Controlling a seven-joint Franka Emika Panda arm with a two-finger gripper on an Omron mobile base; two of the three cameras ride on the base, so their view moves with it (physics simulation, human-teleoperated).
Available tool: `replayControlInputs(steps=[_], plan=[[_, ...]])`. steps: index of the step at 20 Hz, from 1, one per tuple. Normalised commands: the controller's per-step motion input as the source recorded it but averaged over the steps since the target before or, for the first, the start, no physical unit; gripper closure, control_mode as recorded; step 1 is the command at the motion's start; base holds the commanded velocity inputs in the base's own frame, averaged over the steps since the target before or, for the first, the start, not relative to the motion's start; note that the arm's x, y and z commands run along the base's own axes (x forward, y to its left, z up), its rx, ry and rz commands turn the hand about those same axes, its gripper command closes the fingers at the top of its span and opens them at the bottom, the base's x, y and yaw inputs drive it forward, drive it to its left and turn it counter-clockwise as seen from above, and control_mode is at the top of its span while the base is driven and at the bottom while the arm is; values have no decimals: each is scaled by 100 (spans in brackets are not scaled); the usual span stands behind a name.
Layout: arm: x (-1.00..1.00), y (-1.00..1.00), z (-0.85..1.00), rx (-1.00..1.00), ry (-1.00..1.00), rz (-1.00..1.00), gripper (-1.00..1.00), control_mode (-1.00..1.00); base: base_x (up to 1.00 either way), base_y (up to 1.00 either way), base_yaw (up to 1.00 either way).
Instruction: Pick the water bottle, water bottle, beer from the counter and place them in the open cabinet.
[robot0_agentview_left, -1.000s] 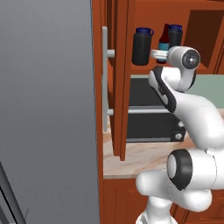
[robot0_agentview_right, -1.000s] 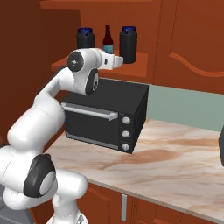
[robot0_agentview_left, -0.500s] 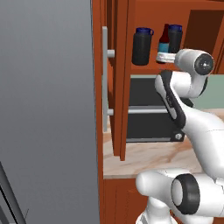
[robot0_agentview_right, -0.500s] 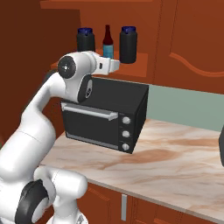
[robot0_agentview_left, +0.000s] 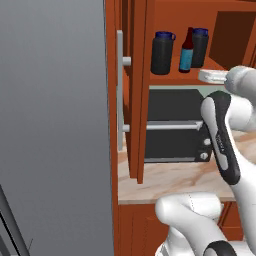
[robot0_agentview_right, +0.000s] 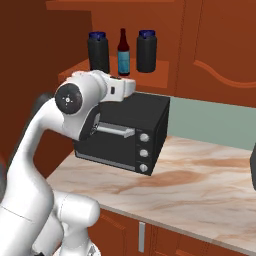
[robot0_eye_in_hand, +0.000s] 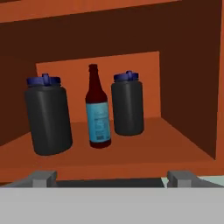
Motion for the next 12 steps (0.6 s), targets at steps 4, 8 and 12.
replayControlInputs(steps=[4,8,12], plan=[[-100,-33,5,0,-7,9,-100,-100,0,0,0],[-100,-49,0,0,-2,10,-100,-100,0,0,0],[-100,-47,0,0,0,12,-100,-100,0,0,0]])
